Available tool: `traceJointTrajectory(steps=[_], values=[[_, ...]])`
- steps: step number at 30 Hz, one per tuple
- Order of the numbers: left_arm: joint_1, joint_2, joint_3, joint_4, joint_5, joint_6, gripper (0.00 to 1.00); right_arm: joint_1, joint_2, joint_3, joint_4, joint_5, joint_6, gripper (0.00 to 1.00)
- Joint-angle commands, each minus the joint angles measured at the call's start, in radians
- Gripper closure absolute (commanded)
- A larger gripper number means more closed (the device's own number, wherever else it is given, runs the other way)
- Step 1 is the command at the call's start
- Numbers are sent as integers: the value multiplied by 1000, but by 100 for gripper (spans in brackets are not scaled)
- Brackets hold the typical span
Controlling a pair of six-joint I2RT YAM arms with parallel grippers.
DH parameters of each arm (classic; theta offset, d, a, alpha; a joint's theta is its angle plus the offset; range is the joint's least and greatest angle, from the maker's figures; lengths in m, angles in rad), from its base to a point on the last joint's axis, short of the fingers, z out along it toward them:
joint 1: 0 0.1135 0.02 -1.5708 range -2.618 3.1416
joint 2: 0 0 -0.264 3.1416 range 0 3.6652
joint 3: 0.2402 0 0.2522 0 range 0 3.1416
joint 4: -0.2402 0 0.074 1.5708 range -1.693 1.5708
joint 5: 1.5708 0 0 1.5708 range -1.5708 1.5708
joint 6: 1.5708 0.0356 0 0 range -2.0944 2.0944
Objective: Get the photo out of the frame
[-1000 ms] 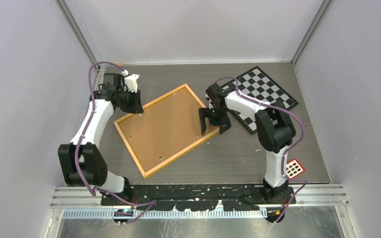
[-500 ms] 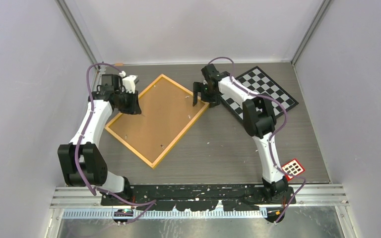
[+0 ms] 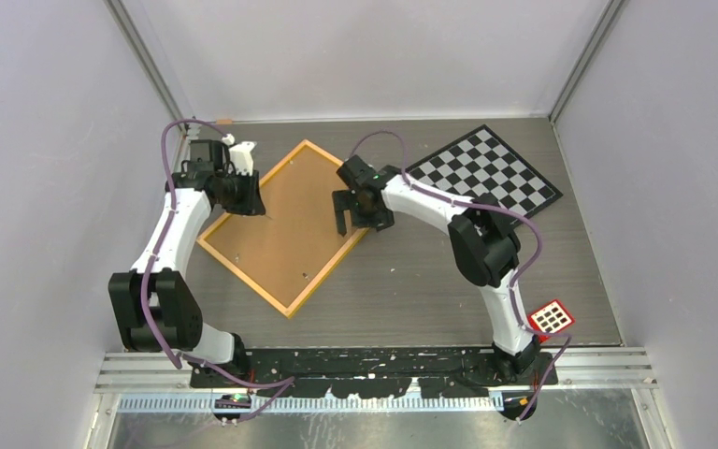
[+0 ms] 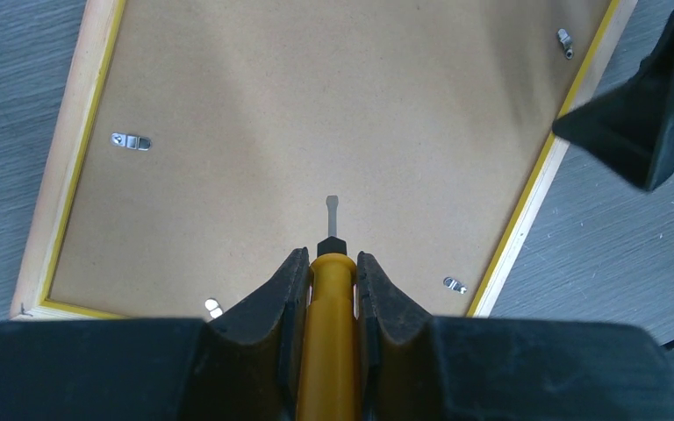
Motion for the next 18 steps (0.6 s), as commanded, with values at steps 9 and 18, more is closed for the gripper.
traceJointTrajectory(steps=[9,18], values=[[7,-45,15,25,24,-30,100,44,64,-1,-55,15,56,5],[6,-48,27,11,20,-9,100,-41,85,-40,-79,-27,-21,43]])
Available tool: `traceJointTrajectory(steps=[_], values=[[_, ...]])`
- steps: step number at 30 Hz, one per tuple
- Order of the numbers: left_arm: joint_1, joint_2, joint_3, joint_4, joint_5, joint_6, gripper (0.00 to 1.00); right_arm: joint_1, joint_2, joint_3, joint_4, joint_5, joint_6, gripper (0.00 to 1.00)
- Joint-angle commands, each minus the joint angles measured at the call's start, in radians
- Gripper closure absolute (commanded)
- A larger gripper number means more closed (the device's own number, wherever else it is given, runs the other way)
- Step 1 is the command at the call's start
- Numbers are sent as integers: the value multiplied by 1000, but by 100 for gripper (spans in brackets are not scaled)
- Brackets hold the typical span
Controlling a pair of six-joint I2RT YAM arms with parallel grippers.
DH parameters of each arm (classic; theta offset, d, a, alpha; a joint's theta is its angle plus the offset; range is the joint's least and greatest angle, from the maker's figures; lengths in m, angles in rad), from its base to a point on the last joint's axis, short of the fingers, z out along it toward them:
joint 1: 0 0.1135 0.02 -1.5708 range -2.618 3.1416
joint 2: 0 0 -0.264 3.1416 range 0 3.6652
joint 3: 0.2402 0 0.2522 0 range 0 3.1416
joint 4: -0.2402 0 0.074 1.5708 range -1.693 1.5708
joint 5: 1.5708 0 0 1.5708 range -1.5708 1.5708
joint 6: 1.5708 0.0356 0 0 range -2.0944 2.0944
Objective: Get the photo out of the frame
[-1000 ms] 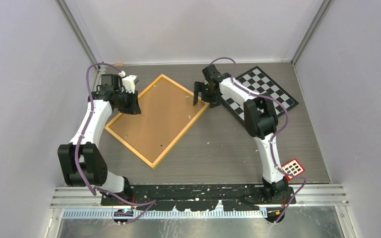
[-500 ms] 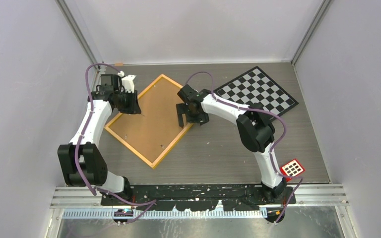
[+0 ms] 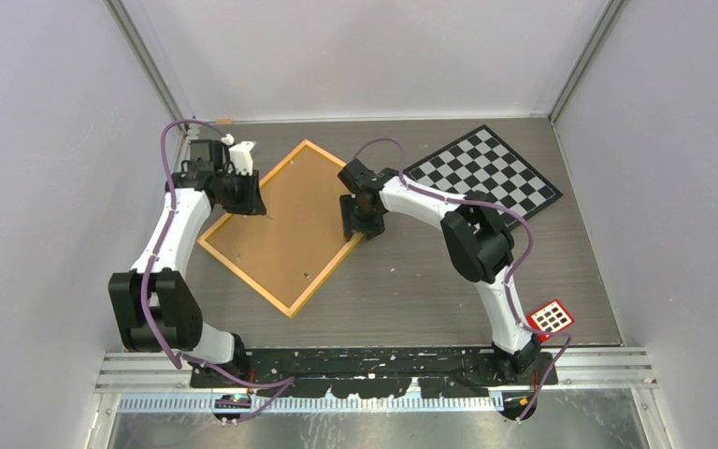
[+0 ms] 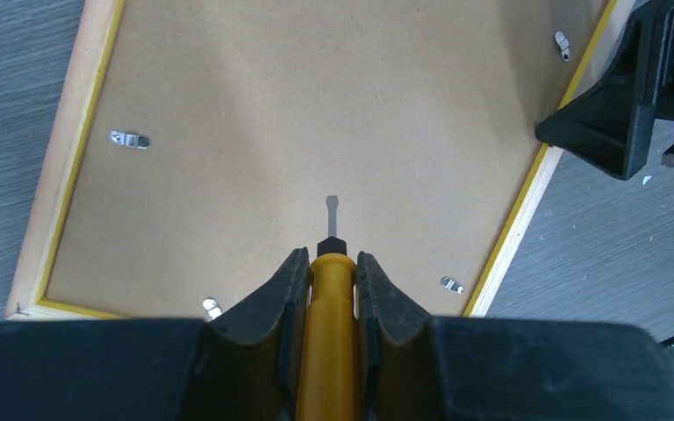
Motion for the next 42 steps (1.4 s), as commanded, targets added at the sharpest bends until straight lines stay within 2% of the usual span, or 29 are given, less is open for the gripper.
traceJointTrajectory(steps=[1,4,9,15,17,19,22,23,28,30,35,38,42], values=[[7,-48,28,13,16,13,100,-76,19,-52,-68,33,-82,46],[7,-50,26,12,26,18,100,-131,-12,-90,-73,11,-148,58],[7,-56,21,10,41,28,100,-209,-26,-77,-90,-33,-285,64],[7,-55,24,8,48,51,100,-245,17,39,-106,-142,-409,70],[6,-52,27,9,51,57,100,-239,55,100,-140,-183,-420,67],[7,-49,32,9,48,66,100,-233,96,160,-187,-181,-407,61],[7,-49,40,10,46,68,100,-227,106,162,-213,-161,-348,42],[7,-49,41,10,46,68,100,-222,96,141,-213,-151,-319,38],[7,-52,37,22,43,62,100,-204,43,-22,-181,-161,-213,37],[7,-55,33,25,42,59,100,-193,37,-71,-161,-165,-214,45],[7,-47,44,19,38,90,100,-188,26,-88,-172,-130,-295,80],[5,-30,69,-7,54,139,100,-202,2,-66,-189,-95,-375,96],[-4,-7,101,-34,56,201,100,-208,-12,-35,-223,-84,-463,99]])
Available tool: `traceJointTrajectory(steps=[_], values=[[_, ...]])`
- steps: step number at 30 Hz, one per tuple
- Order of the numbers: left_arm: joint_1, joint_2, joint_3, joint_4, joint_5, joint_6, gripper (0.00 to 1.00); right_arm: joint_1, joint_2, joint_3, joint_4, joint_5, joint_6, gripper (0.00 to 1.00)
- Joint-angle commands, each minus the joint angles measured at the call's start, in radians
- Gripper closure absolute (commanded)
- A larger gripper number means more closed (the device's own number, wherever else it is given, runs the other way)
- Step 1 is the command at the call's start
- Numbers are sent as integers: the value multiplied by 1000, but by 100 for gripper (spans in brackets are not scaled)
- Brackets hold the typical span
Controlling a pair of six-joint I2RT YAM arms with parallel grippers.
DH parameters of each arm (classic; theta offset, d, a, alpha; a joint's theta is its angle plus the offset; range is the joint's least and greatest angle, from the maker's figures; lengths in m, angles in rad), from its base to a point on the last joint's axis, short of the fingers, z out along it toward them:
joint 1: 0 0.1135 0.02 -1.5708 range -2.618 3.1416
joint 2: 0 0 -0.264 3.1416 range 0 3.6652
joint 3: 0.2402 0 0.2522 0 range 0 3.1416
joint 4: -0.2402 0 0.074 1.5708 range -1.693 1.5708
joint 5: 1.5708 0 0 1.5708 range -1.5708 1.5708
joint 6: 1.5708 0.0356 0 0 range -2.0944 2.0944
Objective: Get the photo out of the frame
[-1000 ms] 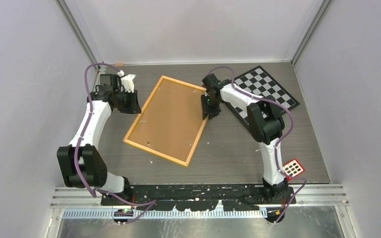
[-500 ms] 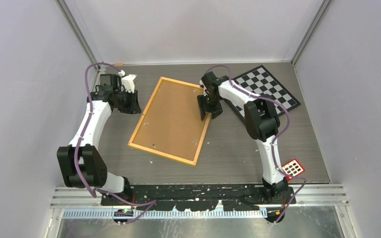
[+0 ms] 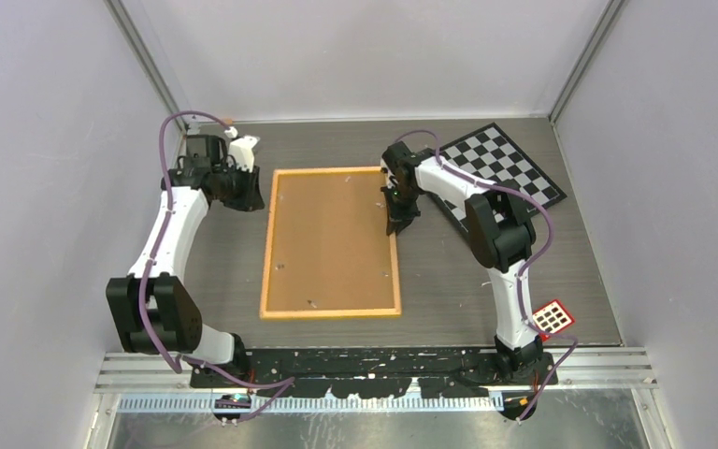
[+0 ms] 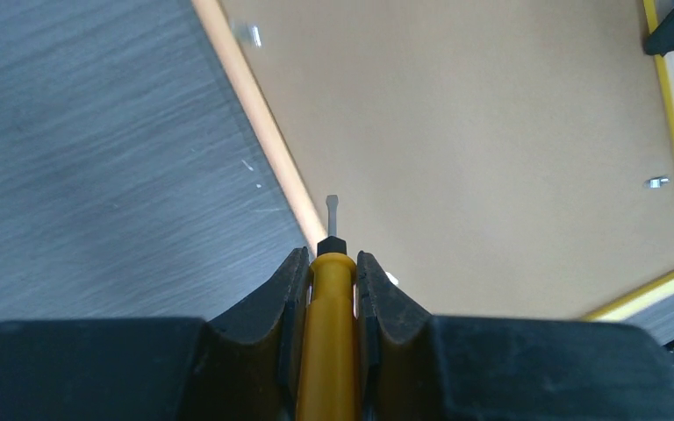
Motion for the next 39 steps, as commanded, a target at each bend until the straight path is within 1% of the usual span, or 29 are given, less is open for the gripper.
traceJointTrajectory(steps=[1,5,11,15,20,26,39], values=[[-9,12,71,-17,24,99,100,11,9,-10,-73,94,-239,99],[-21,34,85,-20,1,148,100,10,16,-28,-79,64,-212,100],[-118,87,85,-16,-100,257,100,11,13,-55,-45,52,-104,99],[-162,137,100,43,-167,284,100,11,23,-48,-38,53,-78,99],[-178,230,163,38,-225,274,100,10,13,-48,-43,71,-94,100],[-179,276,163,39,-281,296,100,9,0,-57,-48,42,-131,99],[-179,345,174,86,-300,304,100,9,10,-52,-63,26,-149,99]])
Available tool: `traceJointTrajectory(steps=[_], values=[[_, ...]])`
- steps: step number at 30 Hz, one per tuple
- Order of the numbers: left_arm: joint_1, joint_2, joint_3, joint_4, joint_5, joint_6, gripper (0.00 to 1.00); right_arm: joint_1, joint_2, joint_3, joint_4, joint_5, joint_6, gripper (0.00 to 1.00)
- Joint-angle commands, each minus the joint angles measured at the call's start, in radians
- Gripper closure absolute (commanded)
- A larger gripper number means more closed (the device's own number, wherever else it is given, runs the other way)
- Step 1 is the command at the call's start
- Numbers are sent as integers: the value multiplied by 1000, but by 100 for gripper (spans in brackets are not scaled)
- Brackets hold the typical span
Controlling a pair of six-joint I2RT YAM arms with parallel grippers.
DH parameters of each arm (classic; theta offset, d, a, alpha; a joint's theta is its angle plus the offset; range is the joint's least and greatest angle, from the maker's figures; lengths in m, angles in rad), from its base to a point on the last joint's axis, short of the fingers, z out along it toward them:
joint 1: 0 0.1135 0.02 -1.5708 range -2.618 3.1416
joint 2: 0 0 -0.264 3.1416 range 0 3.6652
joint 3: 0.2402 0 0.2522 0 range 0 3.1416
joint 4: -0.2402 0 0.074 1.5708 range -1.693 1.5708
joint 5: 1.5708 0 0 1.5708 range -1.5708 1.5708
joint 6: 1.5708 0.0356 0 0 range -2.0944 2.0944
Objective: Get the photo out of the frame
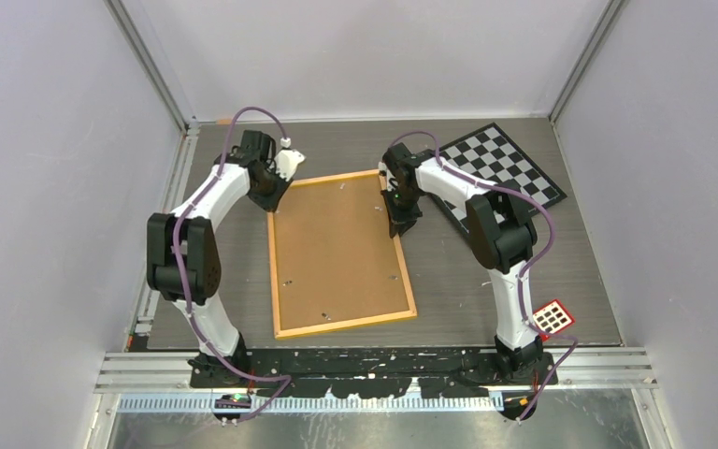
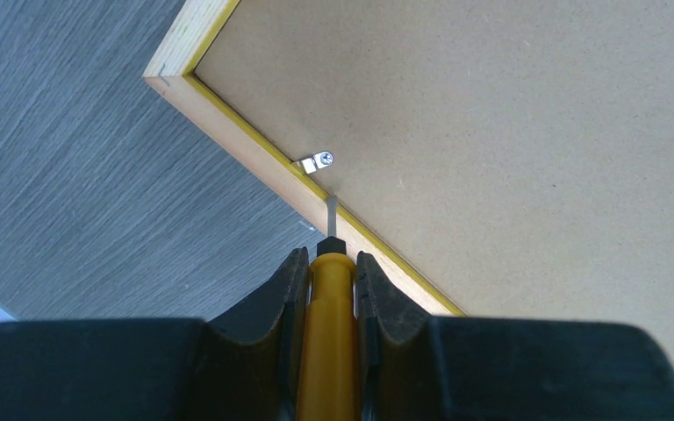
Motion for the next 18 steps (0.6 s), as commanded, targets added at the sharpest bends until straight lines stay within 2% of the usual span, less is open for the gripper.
traceJointTrajectory(steps=[1,18], values=[[0,15,43,62,-15,21,100,7,23,-36,-41,14,-54,99],[-6,78,74,147,-15,6,100,7,29,-39,-48,7,-70,99]])
